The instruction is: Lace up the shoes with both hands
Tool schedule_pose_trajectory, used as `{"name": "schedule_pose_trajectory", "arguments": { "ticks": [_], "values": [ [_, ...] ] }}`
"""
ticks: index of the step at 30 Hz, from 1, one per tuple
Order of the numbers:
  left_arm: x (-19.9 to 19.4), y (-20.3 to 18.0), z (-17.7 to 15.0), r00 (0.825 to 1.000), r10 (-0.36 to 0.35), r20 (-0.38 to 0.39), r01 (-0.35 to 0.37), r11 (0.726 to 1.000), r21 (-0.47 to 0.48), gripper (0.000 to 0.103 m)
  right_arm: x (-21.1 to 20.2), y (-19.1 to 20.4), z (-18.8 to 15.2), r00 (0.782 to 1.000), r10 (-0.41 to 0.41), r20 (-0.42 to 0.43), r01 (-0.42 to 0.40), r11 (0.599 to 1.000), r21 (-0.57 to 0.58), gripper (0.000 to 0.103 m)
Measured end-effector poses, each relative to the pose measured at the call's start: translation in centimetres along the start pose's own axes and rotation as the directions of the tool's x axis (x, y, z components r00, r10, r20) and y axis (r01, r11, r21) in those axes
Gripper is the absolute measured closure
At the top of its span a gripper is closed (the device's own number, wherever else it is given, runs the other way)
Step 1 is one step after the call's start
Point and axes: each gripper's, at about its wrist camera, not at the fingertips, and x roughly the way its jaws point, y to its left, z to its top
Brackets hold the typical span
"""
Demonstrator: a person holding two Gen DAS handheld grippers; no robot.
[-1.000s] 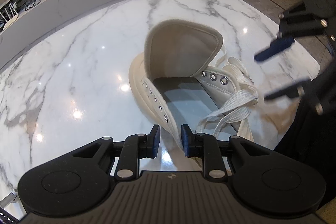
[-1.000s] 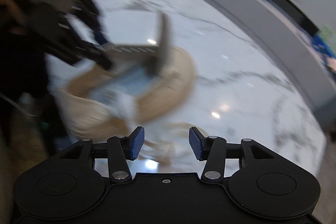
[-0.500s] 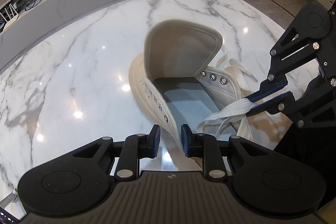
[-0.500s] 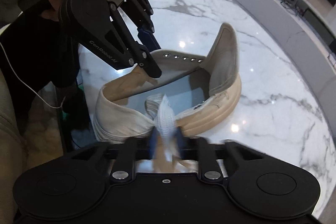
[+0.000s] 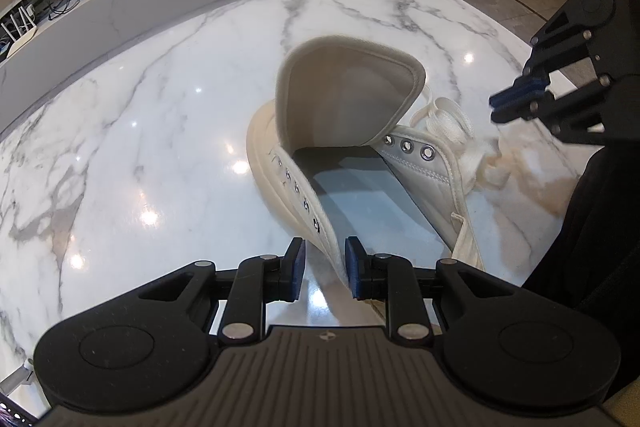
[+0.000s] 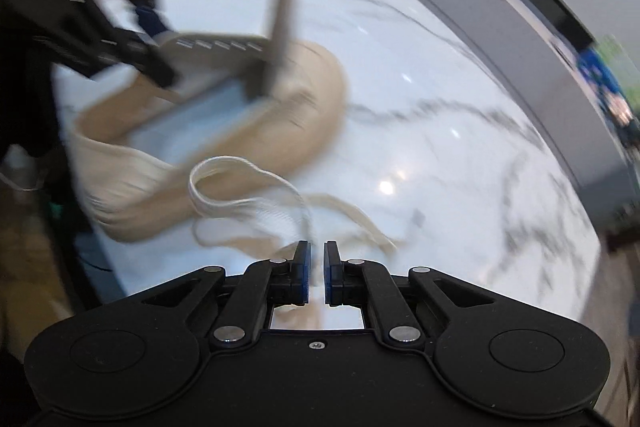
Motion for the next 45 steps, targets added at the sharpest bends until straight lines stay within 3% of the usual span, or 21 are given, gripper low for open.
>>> {"name": "schedule_pose_trajectory", "arguments": {
  "ticks": [3, 7, 16, 21, 26, 33, 38, 45],
  "values": [
    [0.0, 0.0, 0.0, 1.0, 0.002, 0.0, -0.002, 1.0, -0.002, 0.082, 0.4, -0.6, -0.4, 0.999, -0.043, -0.023, 0.044, 0.999, 0.026, 0.097],
    [-0.1, 0.0, 0.0, 1.0, 0.003, 0.001, -0.003, 1.0, -0.005, 0.082, 0.1, -0.3, -0.3, 0.999, -0.052, 0.0, 0.052, 0.998, 0.027, 0.071],
    [-1.6, -0.2, 0.7, 0.998, 0.012, 0.066, -0.011, 1.0, -0.003, 0.082, -3.3, 1.1, 2.7, 0.983, 0.045, 0.177, -0.045, 0.999, -0.008, 0.067],
    [-1.7, 0.0, 0.7, 0.996, 0.02, 0.081, -0.019, 1.0, -0.02, 0.077, -4.8, 1.8, 4.8, 0.966, 0.037, 0.257, -0.028, 0.999, -0.04, 0.067],
    [-1.5, 0.3, 0.7, 0.997, 0.011, 0.082, -0.009, 1.0, -0.029, 0.077, -5.9, 2.0, 7.2, 0.948, 0.058, 0.314, -0.036, 0.997, -0.075, 0.067],
    [-1.6, 0.6, 0.5, 0.997, 0.016, 0.08, -0.013, 0.999, -0.036, 0.077, -5.2, 2.7, 9.5, 0.947, 0.049, 0.316, -0.009, 0.992, -0.125, 0.068],
    [-1.8, 1.2, 0.2, 0.997, 0.021, 0.071, -0.017, 0.999, -0.047, 0.076, -3.7, 2.6, 10.1, 0.958, 0.079, 0.275, -0.048, 0.992, -0.12, 0.096],
    [-1.8, 1.3, 0.1, 0.998, 0.025, 0.065, -0.022, 0.999, -0.042, 0.076, -3.5, 3.6, 9.9, 0.962, 0.129, 0.243, -0.093, 0.984, -0.151, 0.098]
  ]
}}
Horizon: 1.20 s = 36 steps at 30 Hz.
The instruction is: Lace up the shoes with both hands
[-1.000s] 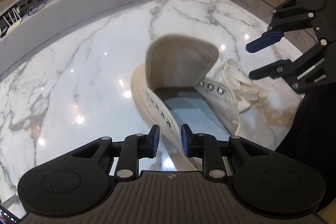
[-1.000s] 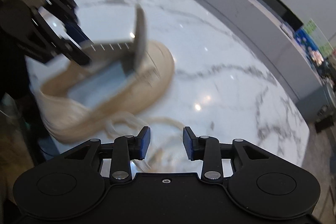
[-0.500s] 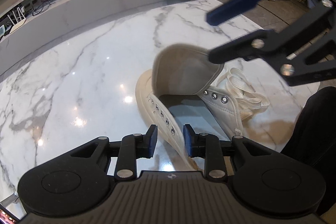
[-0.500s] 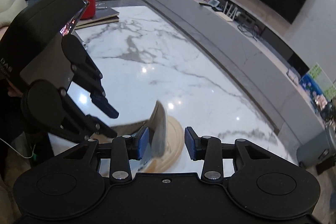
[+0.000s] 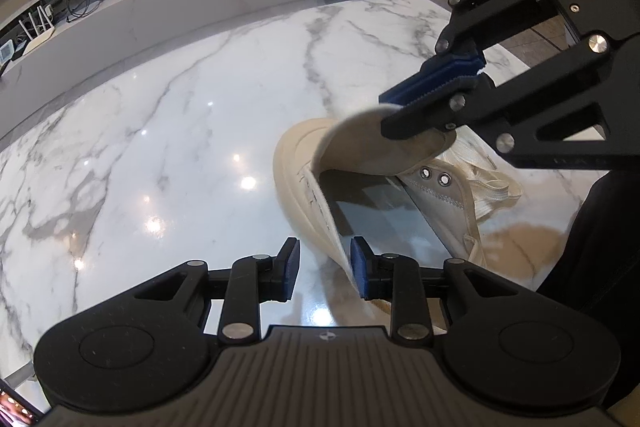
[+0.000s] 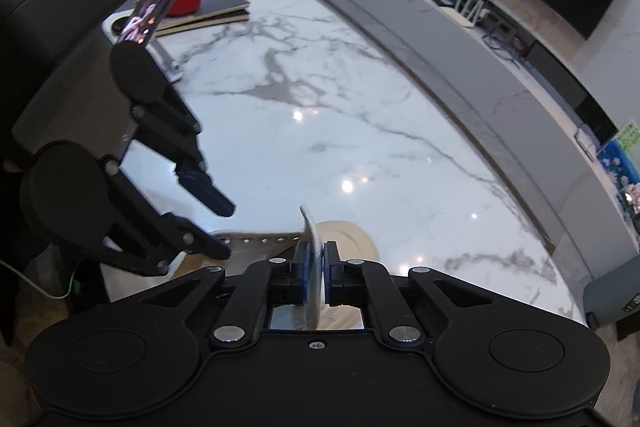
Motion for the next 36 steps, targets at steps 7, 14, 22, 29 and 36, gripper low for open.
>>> {"name": "schedule_pose_trajectory", "arguments": {
  "ticks": [7, 14, 22, 29, 36],
  "values": [
    [0.0, 0.1, -0.1, 1.0, 0.0, -0.003, 0.0, 1.0, -0.004, 0.076, -0.5, 0.2, -0.4, 1.0, 0.029, 0.001, -0.029, 1.0, 0.007, 0.099],
    [0.1, 0.2, -0.1, 1.0, -0.001, -0.004, 0.001, 1.0, -0.005, 0.076, -1.8, 0.5, -0.3, 0.999, -0.011, 0.045, 0.013, 1.0, -0.028, 0.066],
    [0.3, 0.5, -0.1, 1.0, 0.001, -0.008, -0.001, 1.0, -0.003, 0.076, -0.8, -0.1, -0.2, 0.998, -0.041, 0.039, 0.042, 0.999, -0.034, 0.056],
    [0.2, 0.5, -0.1, 1.0, -0.001, -0.013, 0.001, 1.0, 0.003, 0.076, 0.6, 0.0, -0.6, 0.999, -0.045, -0.007, 0.045, 0.999, -0.028, 0.088],
    [0.0, 0.3, -0.1, 1.0, 0.0, -0.013, 0.0, 1.0, 0.001, 0.076, 0.5, 0.9, -0.8, 0.999, 0.023, -0.029, -0.024, 0.998, -0.053, 0.099]
  ]
}}
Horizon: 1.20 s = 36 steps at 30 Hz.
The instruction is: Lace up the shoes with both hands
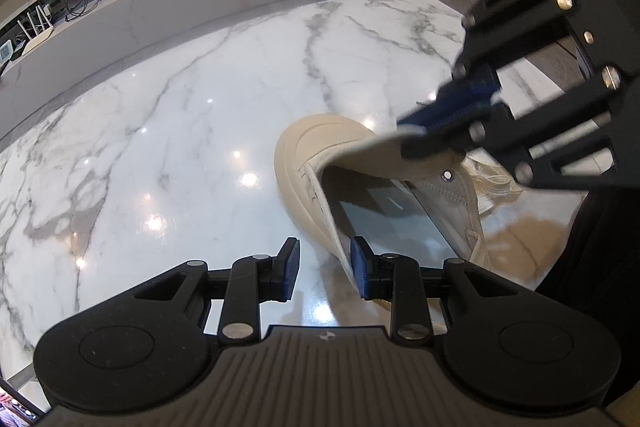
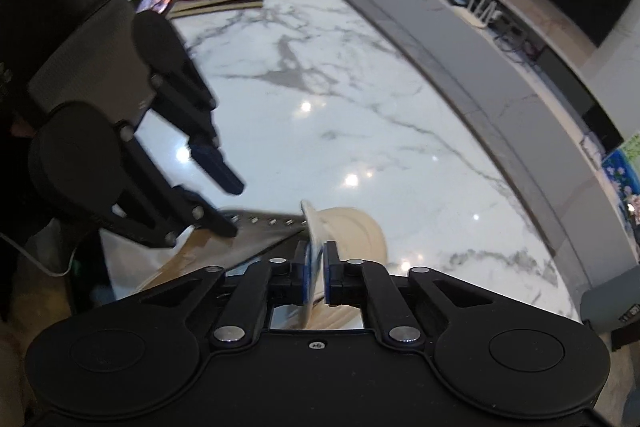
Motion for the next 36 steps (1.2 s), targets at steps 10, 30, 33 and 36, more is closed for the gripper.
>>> {"name": "schedule_pose_trajectory", "arguments": {
  "ticks": [10, 30, 33, 36],
  "values": [
    [-0.4, -0.3, 0.1, 1.0, 0.004, 0.001, -0.004, 1.0, 0.019, 0.076, 1.2, 1.9, -0.9, 0.996, 0.077, -0.047, -0.077, 0.997, -0.009, 0.099],
    [-0.3, -0.4, 0.3, 1.0, 0.001, -0.002, -0.001, 1.0, 0.02, 0.075, 4.9, 3.4, -3.2, 0.979, 0.169, -0.112, -0.165, 0.985, 0.043, 0.097],
    [-0.3, -0.5, 0.2, 1.0, 0.002, -0.004, -0.002, 1.0, 0.022, 0.075, 5.1, 3.9, -3.3, 0.979, 0.165, -0.119, -0.164, 0.986, 0.026, 0.092],
    [-0.3, -0.5, 0.2, 1.0, 0.002, -0.003, -0.002, 1.0, 0.019, 0.075, 5.2, 4.1, -3.2, 0.978, 0.167, -0.123, -0.164, 0.986, 0.032, 0.092]
  ]
}}
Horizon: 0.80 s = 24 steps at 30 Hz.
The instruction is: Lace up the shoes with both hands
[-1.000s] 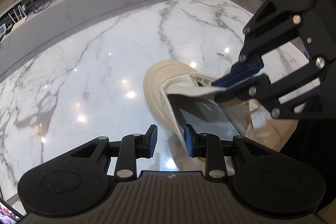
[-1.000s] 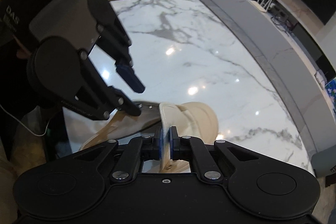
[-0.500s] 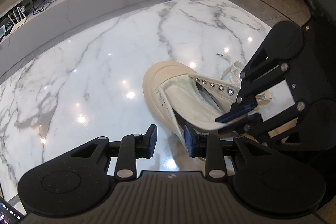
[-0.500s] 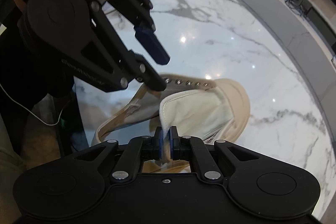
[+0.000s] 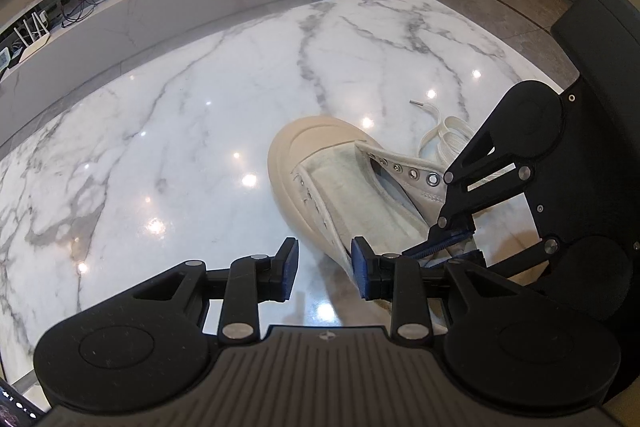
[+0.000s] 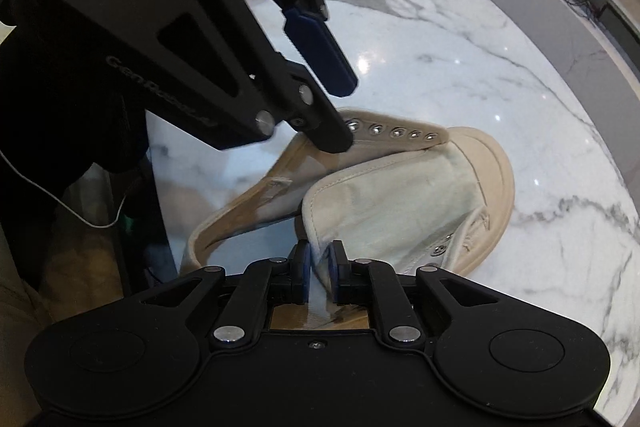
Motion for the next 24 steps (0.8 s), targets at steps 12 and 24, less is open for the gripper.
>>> {"name": "schedule_pose_trajectory", "arguments": {
  "ticks": [12, 24],
  "values": [
    [-0.6, -0.5, -0.2, 1.0, -0.003, 0.011, 0.003, 1.0, -0.001, 0.075, -2.2, 0.9, -0.2, 1.0, -0.012, 0.019, 0.012, 1.0, 0.016, 0.091],
    [-4.7, -0.7, 0.5, 0.99, 0.009, 0.143, -0.004, 0.999, -0.035, 0.075, -8.3, 0.0, -2.5, 0.983, -0.134, 0.129, 0.108, 0.976, 0.19, 0.073]
  ]
}}
